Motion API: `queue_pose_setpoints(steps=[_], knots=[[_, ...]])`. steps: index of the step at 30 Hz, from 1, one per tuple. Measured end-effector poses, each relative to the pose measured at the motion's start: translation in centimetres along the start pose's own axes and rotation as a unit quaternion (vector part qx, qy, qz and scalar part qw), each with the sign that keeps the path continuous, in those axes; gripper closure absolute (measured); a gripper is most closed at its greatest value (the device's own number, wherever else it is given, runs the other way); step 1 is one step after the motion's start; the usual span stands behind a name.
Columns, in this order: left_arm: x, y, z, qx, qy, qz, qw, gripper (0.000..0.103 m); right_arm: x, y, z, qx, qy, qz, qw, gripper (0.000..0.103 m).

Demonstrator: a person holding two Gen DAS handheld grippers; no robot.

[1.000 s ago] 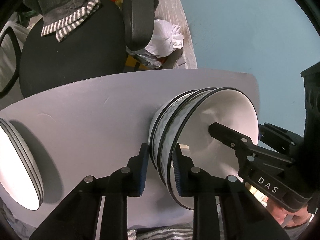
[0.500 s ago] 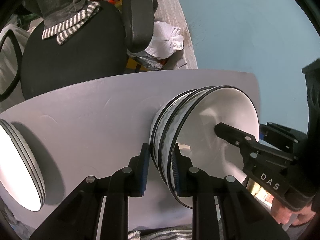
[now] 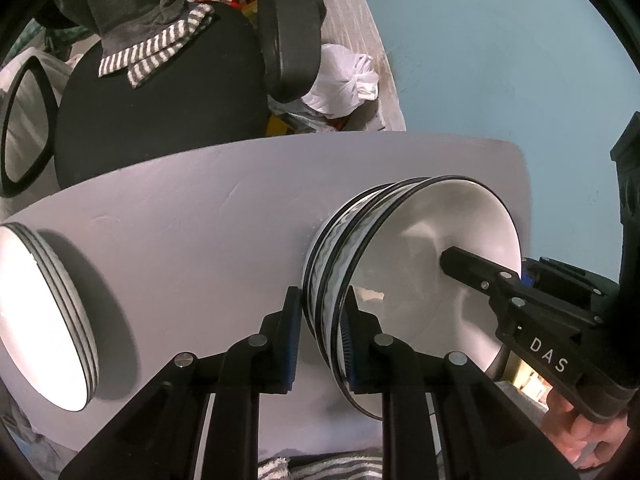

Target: Organize plates and bowls

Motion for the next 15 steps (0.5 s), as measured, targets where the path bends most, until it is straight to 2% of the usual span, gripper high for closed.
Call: queue_pose_setpoints(steps=[15], knots=[[-0.9, 0.9, 3.0, -0.028, -0.013, -0.001, 0.9995, 0.087, 1.7, 1.4, 3.0, -0.009, -0.011, 0.015, 1.000, 0.088]])
Point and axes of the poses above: each gripper's, at about its wrist camera, not at the fingertips, and x roughly the way its jaws point, z to its left, y to its underside, the point moved 5 cm from there along x, roughly the way its jaws point, and after that the axes turned 12 degrees about -y, right-handed, at the moved point
